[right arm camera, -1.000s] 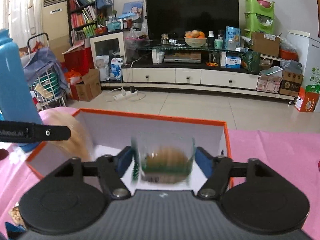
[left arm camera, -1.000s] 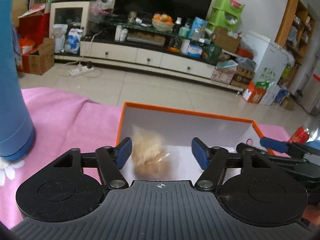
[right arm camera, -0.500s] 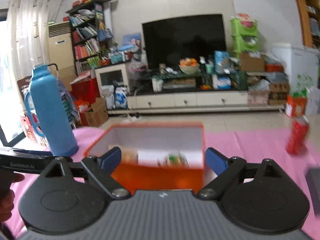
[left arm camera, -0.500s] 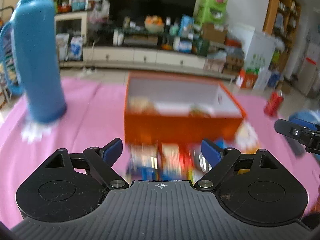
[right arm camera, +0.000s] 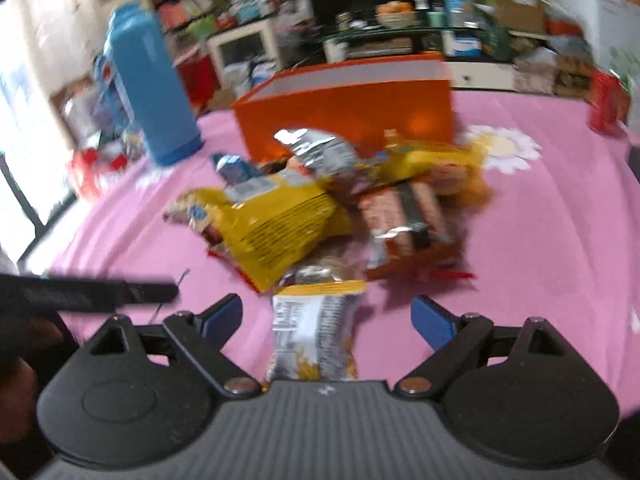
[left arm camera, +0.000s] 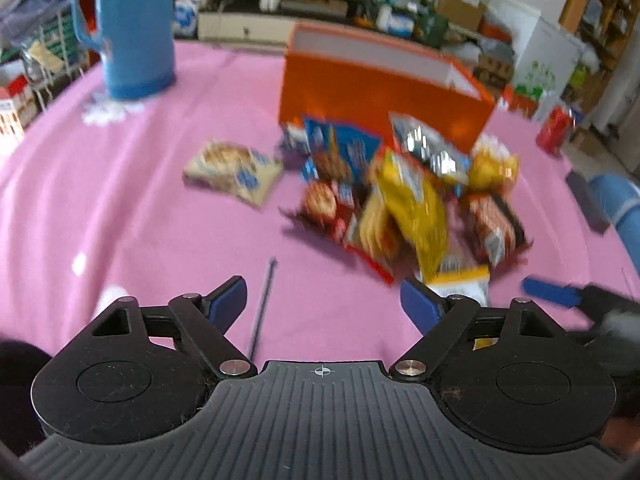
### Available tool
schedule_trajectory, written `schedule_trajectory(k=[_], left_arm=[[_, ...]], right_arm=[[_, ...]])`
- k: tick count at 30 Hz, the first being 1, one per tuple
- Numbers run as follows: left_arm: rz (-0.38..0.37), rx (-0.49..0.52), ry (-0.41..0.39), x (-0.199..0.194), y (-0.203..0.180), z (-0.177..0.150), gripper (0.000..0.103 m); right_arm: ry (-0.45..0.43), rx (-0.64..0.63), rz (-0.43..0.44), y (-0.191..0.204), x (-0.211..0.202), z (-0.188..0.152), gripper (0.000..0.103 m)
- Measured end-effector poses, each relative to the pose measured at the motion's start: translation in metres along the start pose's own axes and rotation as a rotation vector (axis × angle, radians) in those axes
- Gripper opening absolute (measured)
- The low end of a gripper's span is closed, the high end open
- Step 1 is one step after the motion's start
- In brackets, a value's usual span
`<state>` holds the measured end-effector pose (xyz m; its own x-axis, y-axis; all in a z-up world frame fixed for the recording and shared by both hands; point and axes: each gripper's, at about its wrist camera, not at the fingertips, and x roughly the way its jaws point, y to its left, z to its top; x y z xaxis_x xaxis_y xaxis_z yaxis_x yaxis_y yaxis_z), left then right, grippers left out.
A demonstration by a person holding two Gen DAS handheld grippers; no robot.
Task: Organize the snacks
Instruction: 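Grasp the white-and-yellow chip bag with right tool while left returns to pile, then grasp the yellow snack bag with the left tool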
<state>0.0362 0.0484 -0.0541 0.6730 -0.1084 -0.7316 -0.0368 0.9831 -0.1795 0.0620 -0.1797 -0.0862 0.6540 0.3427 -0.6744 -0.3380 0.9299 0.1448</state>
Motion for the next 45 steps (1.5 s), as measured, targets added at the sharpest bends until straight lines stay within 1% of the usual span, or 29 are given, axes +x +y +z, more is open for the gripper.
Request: schedule_trajectory(k=[3,5,8,10,13,15,16,17,18,20,21,22,23,24,25,26,27,29,31,33,36,37,39,40,41,42,43,44,45], left_arm=[[0.015,0.006,-0.036,-0.007,0.002,0.012,0.066],[0.015,0.010,-0.032,-0.004,0.001,0.015,0.066],[0.012,0.014,-0.004,0.008,-0.004,0.018,0.065],[-0.003,0.029,0.001,0.016,-0.012,0.023,0.065],[-0.013,0.073,-0.013,0.023,-0.028,0.029,0.066],[-0.017,0.111,-0.030,0.030,-0.041,0.039,0.067],[-0.020,0.130,-0.039,0.035,-0.048,0.044,0.070],[-0.025,0.152,-0.045,0.040,-0.054,0.050,0.073],[-0.026,0.178,-0.042,0.047,-0.062,0.055,0.073],[-0.041,0.236,-0.026,0.062,-0.075,0.062,0.073],[-0.041,0.263,-0.017,0.071,-0.080,0.063,0.072],[-0.040,0.291,-0.003,0.080,-0.085,0.064,0.066],[-0.038,0.312,0.012,0.088,-0.089,0.065,0.056],[-0.038,0.333,0.031,0.096,-0.092,0.066,0.050],[-0.044,0.347,0.048,0.103,-0.093,0.066,0.036],[-0.050,0.350,0.075,0.109,-0.092,0.065,0.025],[-0.063,0.342,0.088,0.112,-0.090,0.064,0.023],[-0.090,0.312,0.082,0.105,-0.080,0.063,0.006],[-0.094,0.267,0.078,0.091,-0.064,0.059,0.003],[-0.073,0.230,0.070,0.074,-0.043,0.050,0.002],[-0.047,0.180,0.081,0.052,-0.015,0.033,0.002],[-0.039,0.171,0.086,0.047,-0.007,0.027,0.003],[-0.032,0.160,0.093,0.040,0.008,0.014,0.015],[-0.027,0.153,0.094,0.038,0.013,0.010,0.023],[-0.022,0.150,0.090,0.036,0.016,0.007,0.036],[-0.014,0.148,0.078,0.032,0.018,0.004,0.044],[-0.011,0.144,0.064,0.027,0.019,0.002,0.058],[-0.013,0.134,0.046,0.023,0.018,-0.001,0.066],[-0.031,0.130,0.038,0.019,0.016,-0.002,0.067]], right_arm=[[0.032,-0.053,-0.023,0.004,0.016,-0.004,0.076],[0.059,-0.030,-0.011,-0.002,0.021,-0.009,0.051],[0.067,-0.010,-0.012,-0.014,0.018,-0.017,0.050],[0.061,0.005,-0.048,-0.025,0.013,-0.020,0.050],[0.046,0.084,-0.123,-0.056,0.005,-0.021,0.050],[0.031,0.137,-0.172,-0.077,0.000,-0.022,0.050],[0.022,0.157,-0.192,-0.086,-0.004,-0.024,0.051],[0.013,0.178,-0.205,-0.092,-0.006,-0.025,0.052],[0.003,0.218,-0.196,-0.099,-0.008,-0.026,0.053],[-0.009,0.268,-0.161,-0.107,-0.011,-0.028,0.066],[-0.012,0.272,-0.160,-0.108,-0.011,-0.028,0.069],[-0.014,0.271,-0.162,-0.107,-0.012,-0.029,0.071],[-0.019,0.275,-0.155,-0.108,-0.013,-0.029,0.072],[-0.024,0.285,-0.146,-0.111,-0.017,-0.029,0.073],[-0.035,0.297,-0.140,-0.113,-0.019,-0.029,0.073],[-0.050,0.310,-0.141,-0.116,-0.022,-0.030,0.074],[-0.060,0.322,-0.142,-0.117,-0.021,-0.027,0.075],[-0.076,0.350,-0.129,-0.122,-0.024,-0.027,0.075],[-0.077,0.358,-0.125,-0.121,-0.024,-0.027,0.076],[-0.075,0.344,-0.124,-0.119,-0.022,-0.024,0.077],[-0.068,0.301,-0.133,-0.111,-0.019,-0.023,0.081],[-0.067,0.286,-0.139,-0.108,-0.018,-0.023,0.083],[-0.073,0.265,-0.151,-0.105,-0.018,-0.022,0.093],[-0.077,0.252,-0.159,-0.103,-0.019,-0.021,0.094],[-0.076,0.242,-0.161,-0.102,-0.019,-0.020,0.094],[-0.075,0.236,-0.160,-0.100,-0.020,-0.020,0.094],[-0.075,0.231,-0.159,-0.097,-0.022,-0.020,0.094],[-0.077,0.220,-0.162,-0.095,-0.025,-0.020,0.094],[-0.076,0.205,-0.169,-0.093,-0.028,-0.020,0.094]])
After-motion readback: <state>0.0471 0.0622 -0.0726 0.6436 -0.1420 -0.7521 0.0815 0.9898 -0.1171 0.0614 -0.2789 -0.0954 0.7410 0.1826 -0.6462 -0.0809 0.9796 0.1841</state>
